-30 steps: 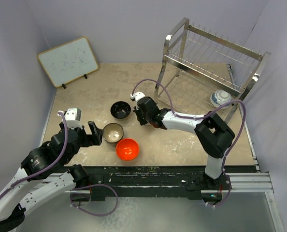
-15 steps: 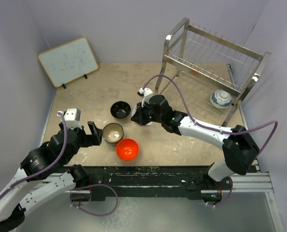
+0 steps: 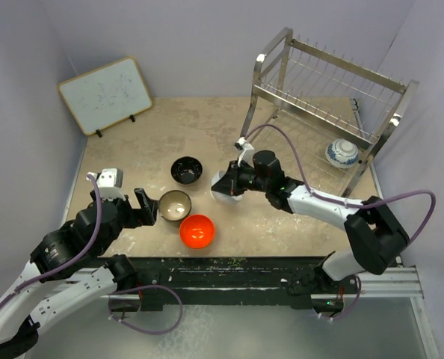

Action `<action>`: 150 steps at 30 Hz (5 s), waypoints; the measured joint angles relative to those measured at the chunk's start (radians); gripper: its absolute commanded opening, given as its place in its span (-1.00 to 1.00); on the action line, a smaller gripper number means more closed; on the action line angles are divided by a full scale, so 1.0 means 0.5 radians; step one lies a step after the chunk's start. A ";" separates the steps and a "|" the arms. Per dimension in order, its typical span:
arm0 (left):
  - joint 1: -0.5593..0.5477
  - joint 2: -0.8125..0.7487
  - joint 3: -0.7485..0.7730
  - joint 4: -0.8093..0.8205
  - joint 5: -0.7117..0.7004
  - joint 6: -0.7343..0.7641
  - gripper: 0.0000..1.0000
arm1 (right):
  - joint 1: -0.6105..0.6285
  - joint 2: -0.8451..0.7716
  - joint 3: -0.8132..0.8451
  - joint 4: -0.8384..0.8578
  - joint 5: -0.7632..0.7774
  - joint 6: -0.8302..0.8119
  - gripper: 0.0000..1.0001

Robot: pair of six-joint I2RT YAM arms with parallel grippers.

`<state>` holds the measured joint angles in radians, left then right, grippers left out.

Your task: Load the bowls into the dish rack

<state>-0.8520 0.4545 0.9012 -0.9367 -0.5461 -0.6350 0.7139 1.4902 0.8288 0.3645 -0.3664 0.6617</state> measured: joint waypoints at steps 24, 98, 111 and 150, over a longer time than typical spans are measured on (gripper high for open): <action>0.000 0.001 0.000 0.000 -0.001 0.000 0.98 | -0.750 0.021 -0.247 0.815 -0.707 0.665 -1.00; -0.001 0.045 0.000 -0.001 -0.001 0.001 0.98 | -1.473 1.305 0.317 2.151 -0.364 1.732 -0.46; -0.001 0.046 0.000 0.000 -0.001 0.001 0.98 | -1.579 1.189 0.138 2.052 -0.233 1.653 -0.26; -0.001 0.004 0.000 -0.001 -0.001 0.000 0.98 | -1.609 0.636 -0.099 0.907 0.191 1.157 0.66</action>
<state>-0.8524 0.4564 0.9012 -0.9371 -0.5465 -0.6350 -0.0906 1.8084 0.7792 0.8181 -0.2710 1.2404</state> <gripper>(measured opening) 0.990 0.817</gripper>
